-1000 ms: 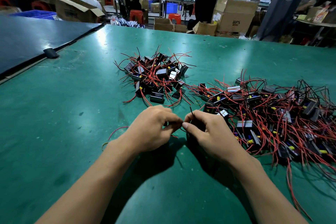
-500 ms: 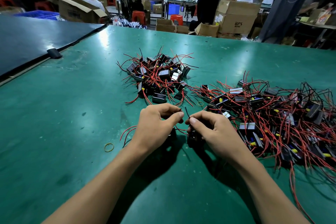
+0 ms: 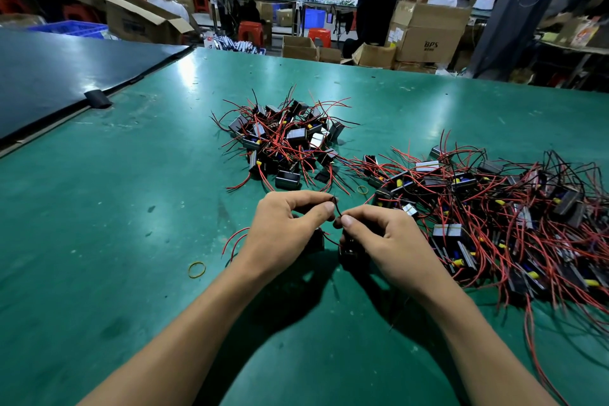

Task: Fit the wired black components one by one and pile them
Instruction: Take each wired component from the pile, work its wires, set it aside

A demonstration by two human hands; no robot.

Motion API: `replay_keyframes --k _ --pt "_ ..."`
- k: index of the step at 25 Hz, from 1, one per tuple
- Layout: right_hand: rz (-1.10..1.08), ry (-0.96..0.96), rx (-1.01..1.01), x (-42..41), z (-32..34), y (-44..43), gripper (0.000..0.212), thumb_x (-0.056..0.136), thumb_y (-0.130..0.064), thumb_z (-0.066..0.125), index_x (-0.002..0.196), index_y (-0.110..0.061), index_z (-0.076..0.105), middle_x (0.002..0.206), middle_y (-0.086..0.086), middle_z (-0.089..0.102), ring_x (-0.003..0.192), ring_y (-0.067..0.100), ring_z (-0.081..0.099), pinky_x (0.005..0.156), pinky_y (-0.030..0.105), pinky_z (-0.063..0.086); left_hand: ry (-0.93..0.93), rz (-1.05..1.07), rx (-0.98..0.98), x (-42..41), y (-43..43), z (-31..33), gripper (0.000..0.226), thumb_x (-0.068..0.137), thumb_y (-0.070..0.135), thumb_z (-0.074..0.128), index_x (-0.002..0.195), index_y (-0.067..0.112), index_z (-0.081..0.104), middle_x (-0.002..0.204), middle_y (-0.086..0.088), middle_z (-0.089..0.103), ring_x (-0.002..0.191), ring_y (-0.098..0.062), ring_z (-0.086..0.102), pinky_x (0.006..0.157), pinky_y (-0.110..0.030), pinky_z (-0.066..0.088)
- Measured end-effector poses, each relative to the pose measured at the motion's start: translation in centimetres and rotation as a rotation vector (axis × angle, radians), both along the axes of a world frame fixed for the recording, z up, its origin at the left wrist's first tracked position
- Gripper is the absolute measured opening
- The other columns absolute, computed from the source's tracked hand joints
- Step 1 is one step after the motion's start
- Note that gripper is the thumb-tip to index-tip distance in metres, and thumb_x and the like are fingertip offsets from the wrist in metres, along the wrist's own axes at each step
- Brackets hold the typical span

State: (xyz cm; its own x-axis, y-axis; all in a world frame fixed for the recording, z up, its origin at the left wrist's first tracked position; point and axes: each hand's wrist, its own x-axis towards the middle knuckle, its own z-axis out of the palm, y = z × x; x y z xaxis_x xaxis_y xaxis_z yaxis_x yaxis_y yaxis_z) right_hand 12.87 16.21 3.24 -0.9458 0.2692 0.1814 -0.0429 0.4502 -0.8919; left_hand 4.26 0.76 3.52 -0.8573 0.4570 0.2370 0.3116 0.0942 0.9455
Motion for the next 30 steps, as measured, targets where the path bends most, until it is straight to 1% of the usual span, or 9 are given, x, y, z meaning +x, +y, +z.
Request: replay_keyframes --k 2,6,9,14,17,21,23,28,30 --pt "0.002 -0.003 0.003 0.0 0.0 -0.1 0.015 0.097 -0.019 0.063 0.089 -0.022 0.075 0.074 -0.002 0.073 0.066 0.007 0.066 0.063 0.017 0.049 -0.005 0.005 0.011 0.1 0.0 0.0 0.011 0.087 0.02 0.072 0.096 0.019 0.078 0.082 0.008 0.076 0.075 -0.004 0.067 0.077 -0.03 0.056" --pt "0.002 -0.015 0.03 0.1 -0.1 -0.2 0.014 0.096 -0.02 0.065 0.089 -0.023 0.076 0.073 -0.006 0.074 0.067 0.003 0.066 0.065 0.017 0.05 0.021 0.019 0.029 0.2 0.1 0.0 0.006 0.086 0.02 0.073 0.088 0.019 0.078 0.071 0.011 0.073 0.062 0.002 0.06 0.065 -0.02 0.052" --pt "-0.058 0.04 0.057 0.1 0.2 -0.4 0.009 0.094 -0.025 0.068 0.091 -0.025 0.077 0.079 -0.012 0.075 0.071 0.003 0.068 0.067 0.018 0.051 0.063 0.025 0.02 0.2 0.1 0.1 0.005 0.086 0.018 0.073 0.085 0.021 0.077 0.067 0.006 0.071 0.054 -0.007 0.057 0.056 -0.03 0.053" --pt "-0.155 0.199 0.003 0.2 0.6 -0.9 0.004 0.087 -0.031 0.076 0.087 -0.027 0.076 0.073 -0.016 0.07 0.059 0.002 0.058 0.061 0.022 0.047 0.574 0.027 -0.077 0.1 -0.3 0.5 0.006 0.083 0.017 0.074 0.087 0.015 0.078 0.07 0.019 0.063 0.068 -0.01 0.058 0.067 -0.025 0.048" --pt "-0.143 0.245 0.042 0.3 0.9 -1.0 0.004 0.085 -0.025 0.078 0.083 -0.025 0.075 0.065 -0.017 0.064 0.053 0.004 0.051 0.055 0.024 0.046 0.674 0.001 -0.108 -0.3 -0.6 0.6 0.007 0.082 0.015 0.073 0.087 0.014 0.078 0.072 0.009 0.07 0.069 -0.019 0.059 0.063 -0.035 0.051" --pt "-0.13 0.288 0.148 0.5 1.3 -0.8 0.008 0.086 -0.02 0.078 0.079 -0.021 0.074 0.064 -0.016 0.061 0.051 0.005 0.049 0.054 0.014 0.038 0.731 -0.026 -0.131 -0.3 -0.6 0.9 0.01 0.082 0.017 0.069 0.085 0.014 0.078 0.07 0.006 0.069 0.069 -0.022 0.058 0.061 -0.037 0.051" --pt "-0.117 0.216 0.045 0.3 1.3 -0.8 0.015 0.089 -0.018 0.075 0.074 -0.018 0.071 0.06 -0.014 0.059 0.051 0.004 0.046 0.053 0.014 0.037 0.787 -0.04 -0.153 -0.4 -0.7 1.0 0.008 0.084 0.016 0.07 0.086 0.015 0.078 0.069 0.008 0.068 0.067 -0.02 0.054 0.063 -0.035 0.05" --pt "-0.172 -0.16 -0.62 -0.4 1.8 -1.3 0.034 0.084 -0.013 0.068 0.051 -0.018 0.069 0.055 -0.003 0.052 0.04 0.005 0.038 0.039 0.013 0.03 0.936 -0.03 -0.244 0.0 -0.3 0.5 0.008 0.086 0.019 0.07 0.084 0.016 0.077 0.069 0.008 0.068 0.069 -0.022 0.055 0.065 -0.037 0.048" --pt "-0.15 -0.24 -0.763 -0.3 1.7 -1.0 0.03 0.083 -0.017 0.07 0.053 -0.015 0.07 0.059 0.0 0.055 0.042 0.007 0.036 0.038 0.014 0.028 0.954 -0.019 -0.258 0.0 -0.3 0.3 0.01 0.086 0.02 0.068 0.083 0.017 0.077 0.069 0.009 0.067 0.071 -0.022 0.056 0.065 -0.035 0.047"
